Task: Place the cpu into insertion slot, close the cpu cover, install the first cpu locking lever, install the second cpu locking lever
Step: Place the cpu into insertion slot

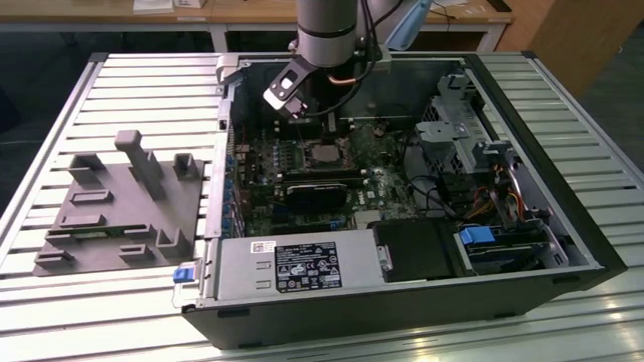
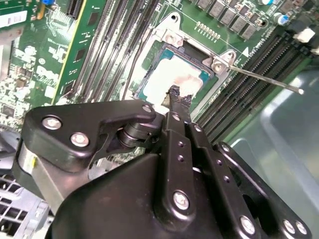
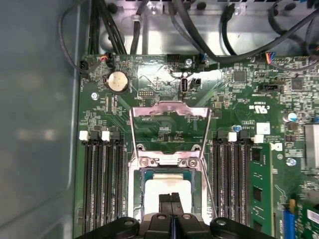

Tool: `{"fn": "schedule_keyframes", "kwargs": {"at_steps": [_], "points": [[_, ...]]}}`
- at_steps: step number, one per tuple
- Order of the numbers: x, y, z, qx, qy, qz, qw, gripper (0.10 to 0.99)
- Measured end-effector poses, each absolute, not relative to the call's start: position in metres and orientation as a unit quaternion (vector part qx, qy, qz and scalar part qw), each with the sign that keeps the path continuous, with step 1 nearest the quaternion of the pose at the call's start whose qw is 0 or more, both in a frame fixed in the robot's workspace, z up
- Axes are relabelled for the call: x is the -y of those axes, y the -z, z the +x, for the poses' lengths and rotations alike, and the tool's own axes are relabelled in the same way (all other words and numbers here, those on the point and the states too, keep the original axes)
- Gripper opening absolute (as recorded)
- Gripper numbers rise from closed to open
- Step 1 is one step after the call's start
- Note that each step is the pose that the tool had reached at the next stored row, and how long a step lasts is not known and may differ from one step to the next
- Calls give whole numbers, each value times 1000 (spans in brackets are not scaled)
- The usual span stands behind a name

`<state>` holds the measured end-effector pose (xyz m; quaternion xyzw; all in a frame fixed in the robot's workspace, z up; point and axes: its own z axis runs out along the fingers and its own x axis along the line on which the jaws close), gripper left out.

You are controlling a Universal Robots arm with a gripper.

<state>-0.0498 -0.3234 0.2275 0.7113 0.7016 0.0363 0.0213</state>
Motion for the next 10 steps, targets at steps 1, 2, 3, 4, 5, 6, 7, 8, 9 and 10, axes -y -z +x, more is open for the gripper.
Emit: {"fn": "schedule_keyframes", "kwargs": {"at_steps": [1, 2, 3, 4, 5, 6, 7, 8, 9, 10], "points": [[323, -230, -50, -702, -36, 711, 21, 102], [323, -232, -50, -702, -36, 711, 21, 102], [323, -235, -50, -702, -36, 711, 21, 102], [323, -237, -50, -702, -36, 711, 21, 102], [323, -239, -50, -702, -36, 711, 21, 102], [323, -240, -50, -702, -36, 711, 21, 102], [323, -242, -50, -702, -36, 711, 21, 102], [323, -242, -50, -702, -36, 711, 21, 102], [323, -242, -50, -702, -36, 711, 21, 102], [323, -242, -50, -702, -37, 711, 21, 102]]}}
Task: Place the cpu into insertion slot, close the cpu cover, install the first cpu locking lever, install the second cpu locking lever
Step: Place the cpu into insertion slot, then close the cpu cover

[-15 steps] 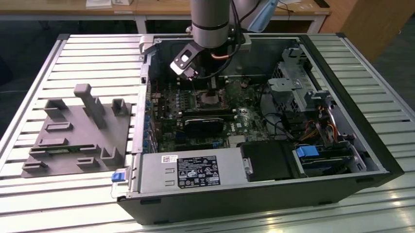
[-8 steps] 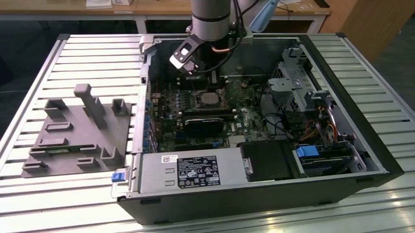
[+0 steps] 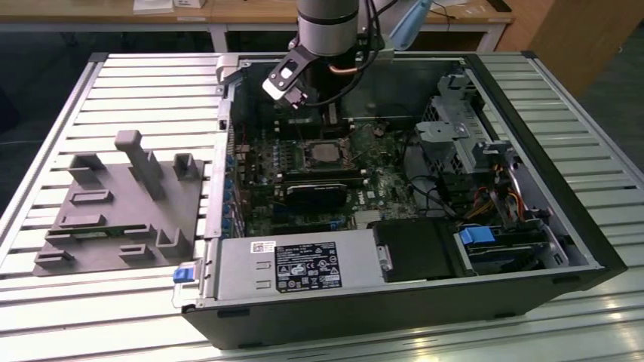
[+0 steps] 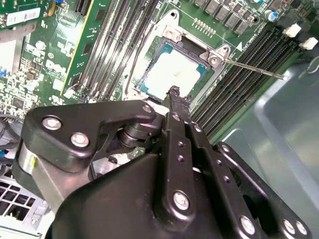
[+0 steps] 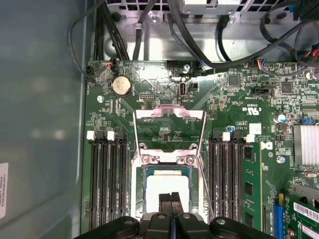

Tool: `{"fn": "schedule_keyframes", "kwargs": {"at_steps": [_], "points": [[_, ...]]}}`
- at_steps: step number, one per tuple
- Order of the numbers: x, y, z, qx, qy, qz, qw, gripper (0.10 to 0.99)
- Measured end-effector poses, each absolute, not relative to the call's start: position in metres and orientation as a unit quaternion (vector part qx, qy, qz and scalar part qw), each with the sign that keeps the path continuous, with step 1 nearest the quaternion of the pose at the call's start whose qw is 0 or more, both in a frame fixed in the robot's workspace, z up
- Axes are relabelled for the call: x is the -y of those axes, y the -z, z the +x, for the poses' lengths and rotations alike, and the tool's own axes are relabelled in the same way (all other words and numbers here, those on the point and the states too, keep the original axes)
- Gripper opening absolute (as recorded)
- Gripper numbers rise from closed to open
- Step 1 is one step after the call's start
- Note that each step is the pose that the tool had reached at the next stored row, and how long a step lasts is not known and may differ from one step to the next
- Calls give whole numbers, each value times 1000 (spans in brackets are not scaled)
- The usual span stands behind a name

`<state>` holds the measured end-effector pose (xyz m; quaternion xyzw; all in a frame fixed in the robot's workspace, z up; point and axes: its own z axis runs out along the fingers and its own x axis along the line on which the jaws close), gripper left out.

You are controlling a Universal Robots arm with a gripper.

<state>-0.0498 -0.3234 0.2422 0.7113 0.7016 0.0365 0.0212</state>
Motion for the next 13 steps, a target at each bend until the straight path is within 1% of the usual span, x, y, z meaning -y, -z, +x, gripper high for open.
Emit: {"fn": "schedule_keyframes", "kwargs": {"at_steps": [13], "points": [[323, -244, -50, -702, -36, 711, 21, 102]]}}
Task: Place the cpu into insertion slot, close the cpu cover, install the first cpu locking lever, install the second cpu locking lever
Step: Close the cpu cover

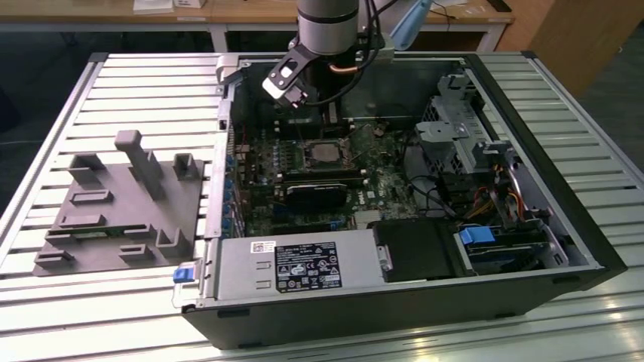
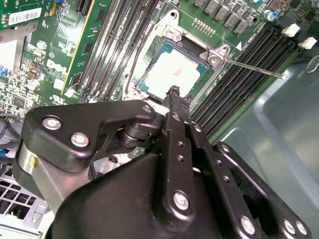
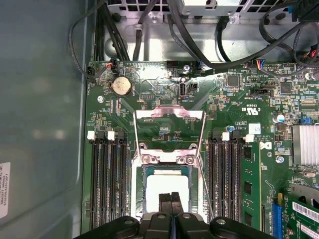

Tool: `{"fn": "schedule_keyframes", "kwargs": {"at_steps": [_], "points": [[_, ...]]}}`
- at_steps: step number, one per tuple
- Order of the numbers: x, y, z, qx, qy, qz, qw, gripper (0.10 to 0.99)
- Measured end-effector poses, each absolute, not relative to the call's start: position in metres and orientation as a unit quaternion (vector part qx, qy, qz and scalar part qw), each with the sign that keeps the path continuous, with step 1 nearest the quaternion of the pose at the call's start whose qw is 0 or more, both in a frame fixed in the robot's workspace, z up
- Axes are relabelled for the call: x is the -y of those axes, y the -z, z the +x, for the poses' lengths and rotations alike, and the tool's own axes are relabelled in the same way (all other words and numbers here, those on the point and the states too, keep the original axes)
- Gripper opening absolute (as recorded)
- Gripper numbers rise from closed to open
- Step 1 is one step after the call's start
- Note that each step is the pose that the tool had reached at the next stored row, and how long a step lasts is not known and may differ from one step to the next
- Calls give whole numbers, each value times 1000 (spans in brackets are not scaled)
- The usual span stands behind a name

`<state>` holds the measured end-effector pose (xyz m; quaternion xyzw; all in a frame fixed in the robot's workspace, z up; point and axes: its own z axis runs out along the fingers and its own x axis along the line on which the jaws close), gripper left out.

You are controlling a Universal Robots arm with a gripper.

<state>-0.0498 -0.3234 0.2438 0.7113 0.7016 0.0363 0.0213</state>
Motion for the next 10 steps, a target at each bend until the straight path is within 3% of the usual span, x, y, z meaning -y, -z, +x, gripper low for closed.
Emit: {"fn": "schedule_keyframes", "kwargs": {"at_steps": [10], "points": [[323, -253, -50, -702, -36, 711, 21, 102]]}}
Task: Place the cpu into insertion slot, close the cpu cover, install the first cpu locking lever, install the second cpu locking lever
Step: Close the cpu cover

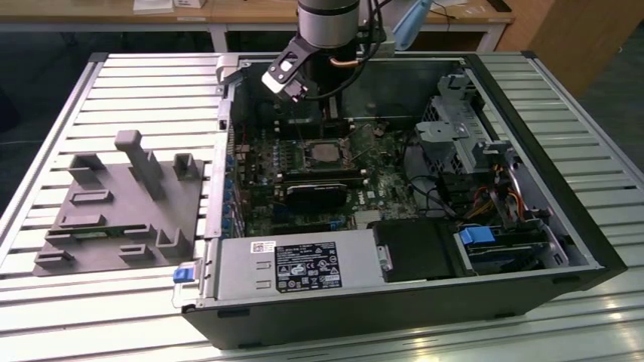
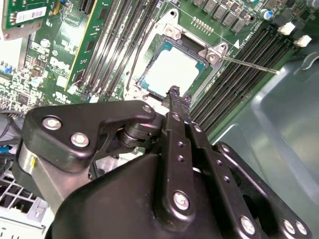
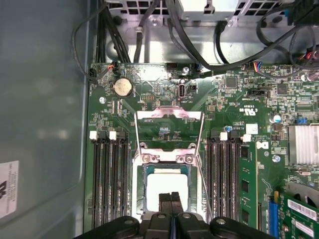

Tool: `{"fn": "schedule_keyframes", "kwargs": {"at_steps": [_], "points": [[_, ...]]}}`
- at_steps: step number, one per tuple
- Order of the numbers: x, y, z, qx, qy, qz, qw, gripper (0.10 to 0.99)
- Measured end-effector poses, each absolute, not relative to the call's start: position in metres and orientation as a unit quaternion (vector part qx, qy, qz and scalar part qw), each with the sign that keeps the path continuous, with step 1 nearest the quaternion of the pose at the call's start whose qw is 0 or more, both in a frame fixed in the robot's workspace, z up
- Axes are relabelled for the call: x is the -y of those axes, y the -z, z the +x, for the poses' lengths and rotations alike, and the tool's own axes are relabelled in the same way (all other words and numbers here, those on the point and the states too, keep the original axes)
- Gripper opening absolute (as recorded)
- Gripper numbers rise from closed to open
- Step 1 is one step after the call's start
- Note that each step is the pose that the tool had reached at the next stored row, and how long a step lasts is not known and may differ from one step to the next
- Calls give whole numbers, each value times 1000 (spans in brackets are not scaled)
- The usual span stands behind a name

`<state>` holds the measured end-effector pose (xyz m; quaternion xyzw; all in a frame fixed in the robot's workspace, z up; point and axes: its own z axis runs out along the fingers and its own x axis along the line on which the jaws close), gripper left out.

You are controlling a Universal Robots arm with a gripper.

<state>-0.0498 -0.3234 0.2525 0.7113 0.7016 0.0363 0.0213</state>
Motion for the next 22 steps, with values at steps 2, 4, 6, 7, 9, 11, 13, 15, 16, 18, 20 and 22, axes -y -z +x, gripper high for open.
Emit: {"fn": "schedule_keyframes", "kwargs": {"at_steps": [2, 4, 6, 7, 9, 11, 13, 15, 16, 18, 20, 22], "points": [[323, -256, -50, -702, -36, 711, 21, 102], [323, -259, -50, -702, -36, 711, 21, 102], [323, -259, -50, -702, -36, 711, 21, 102], [323, -259, -50, -702, -36, 711, 21, 102], [323, -259, -50, -702, -36, 711, 21, 102], [323, -259, -50, -702, -36, 711, 21, 102], [323, -259, -47, -702, -36, 711, 21, 102], [323, -259, -44, -702, -36, 711, 21, 102], [323, -259, -41, -702, -36, 711, 21, 102], [323, -259, -36, -702, -36, 711, 21, 102], [323, -259, -30, -702, -36, 711, 21, 102], [323, -259, -25, -702, -36, 711, 21, 102]]}}
